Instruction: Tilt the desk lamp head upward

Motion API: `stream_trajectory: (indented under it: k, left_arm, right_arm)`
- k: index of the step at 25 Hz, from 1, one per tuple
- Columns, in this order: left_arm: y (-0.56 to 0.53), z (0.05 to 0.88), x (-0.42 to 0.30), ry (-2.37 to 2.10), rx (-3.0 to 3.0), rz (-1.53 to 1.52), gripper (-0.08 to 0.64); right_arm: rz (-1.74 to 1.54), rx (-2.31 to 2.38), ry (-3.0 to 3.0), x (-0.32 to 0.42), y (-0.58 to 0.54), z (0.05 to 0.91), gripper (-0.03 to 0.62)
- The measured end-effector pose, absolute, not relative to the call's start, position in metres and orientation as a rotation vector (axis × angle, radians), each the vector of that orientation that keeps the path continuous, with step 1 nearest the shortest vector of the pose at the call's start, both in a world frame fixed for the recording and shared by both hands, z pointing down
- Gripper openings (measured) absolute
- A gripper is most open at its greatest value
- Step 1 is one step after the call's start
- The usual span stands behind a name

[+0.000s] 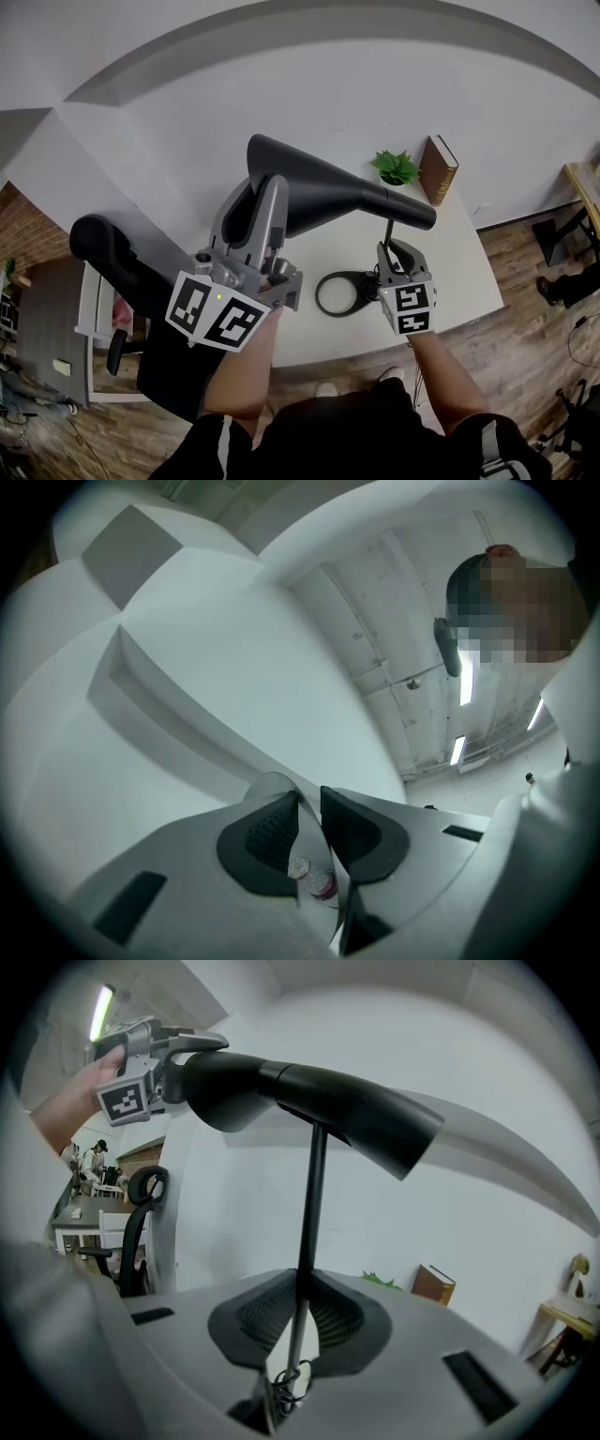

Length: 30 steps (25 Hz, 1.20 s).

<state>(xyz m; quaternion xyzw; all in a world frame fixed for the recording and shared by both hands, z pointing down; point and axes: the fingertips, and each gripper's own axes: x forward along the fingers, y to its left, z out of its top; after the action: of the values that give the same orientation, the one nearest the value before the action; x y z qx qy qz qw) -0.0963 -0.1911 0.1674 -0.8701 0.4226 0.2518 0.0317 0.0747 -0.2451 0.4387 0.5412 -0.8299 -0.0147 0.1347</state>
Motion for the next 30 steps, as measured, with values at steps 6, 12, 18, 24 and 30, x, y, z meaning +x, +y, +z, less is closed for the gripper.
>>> stream_trajectory:
  k: [6, 12, 18, 24, 30]
  left_arm:
    - [-0.191, 0.164, -0.092, 1.286, -2.685, 0.766, 0.066]
    - [-0.192, 0.167, -0.094, 1.331, -2.601, 0.69, 0.102]
    - [-0.178, 0.178, -0.115, 1.43, -2.499, 0.683, 0.21]
    - [-0.16, 0.207, -0.132, 1.473, -2.5, 0.683, 0.227]
    - [-0.151, 0.263, -0.133, 1.533, -2.573, 0.534, 0.225]
  right_arm:
    - [-0.064, 1.571, -2.386, 0.075, -0.244, 0.44, 0.035]
    - [0.005, 1.565, -2.439, 0.07, -0.242, 0.432, 0.089]
    - [-0.018, 1.585, -2.47, 0.069, -0.219, 0.41, 0.175]
    - [-0.015, 1.643, -2.481, 0.078, -0.19, 0.396, 0.183]
    - [-0.024, 1.691, -2.452, 0.088, -0.17, 0.392, 0.182]
